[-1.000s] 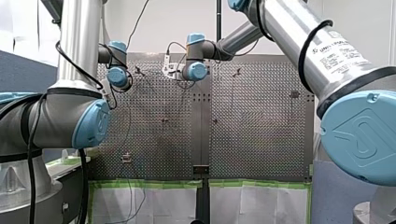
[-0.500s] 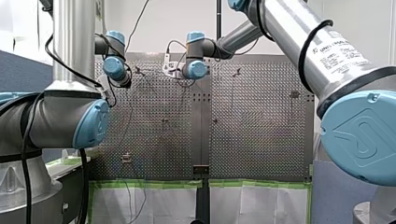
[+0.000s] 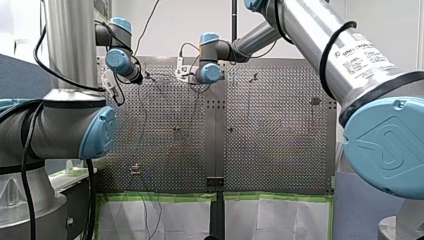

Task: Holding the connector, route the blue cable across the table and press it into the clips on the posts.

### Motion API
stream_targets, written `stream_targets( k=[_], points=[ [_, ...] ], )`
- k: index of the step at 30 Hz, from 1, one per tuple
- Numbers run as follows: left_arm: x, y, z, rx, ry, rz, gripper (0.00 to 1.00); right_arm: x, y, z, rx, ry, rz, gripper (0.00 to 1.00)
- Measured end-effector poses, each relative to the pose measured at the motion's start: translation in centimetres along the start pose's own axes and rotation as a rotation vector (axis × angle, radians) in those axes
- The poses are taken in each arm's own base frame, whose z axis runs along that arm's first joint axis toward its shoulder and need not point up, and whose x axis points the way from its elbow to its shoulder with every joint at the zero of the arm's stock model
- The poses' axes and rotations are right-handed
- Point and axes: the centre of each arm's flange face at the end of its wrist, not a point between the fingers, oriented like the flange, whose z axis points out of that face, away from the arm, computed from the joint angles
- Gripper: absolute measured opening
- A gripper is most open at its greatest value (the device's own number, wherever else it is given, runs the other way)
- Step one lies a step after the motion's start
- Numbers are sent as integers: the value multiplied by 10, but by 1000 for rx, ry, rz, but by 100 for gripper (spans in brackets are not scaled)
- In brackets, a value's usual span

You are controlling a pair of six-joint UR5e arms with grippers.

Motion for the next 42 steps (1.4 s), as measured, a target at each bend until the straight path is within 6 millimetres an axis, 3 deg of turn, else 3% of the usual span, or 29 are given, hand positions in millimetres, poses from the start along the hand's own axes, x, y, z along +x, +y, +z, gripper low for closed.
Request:
stream_targets(
  k=[7, 11, 21, 33, 42],
  points=[
    [-8, -18, -21, 54, -15, 49, 100, 0, 0, 0, -1, -4, -1, 0],
    [-6, -28, -22, 96, -3, 84, 100, -1, 0, 0, -1, -4, -1, 0],
    [2, -37, -7, 133, 18, 180, 100, 0, 1, 0, -2, -3, -1, 0],
    [-5, -58, 21, 209, -47, 186, 100, 0, 0, 0, 0, -2, -1, 0],
    [12, -59, 45, 211, -18, 200, 100, 4, -1, 1, 3, 4, -1, 0]
  ],
)
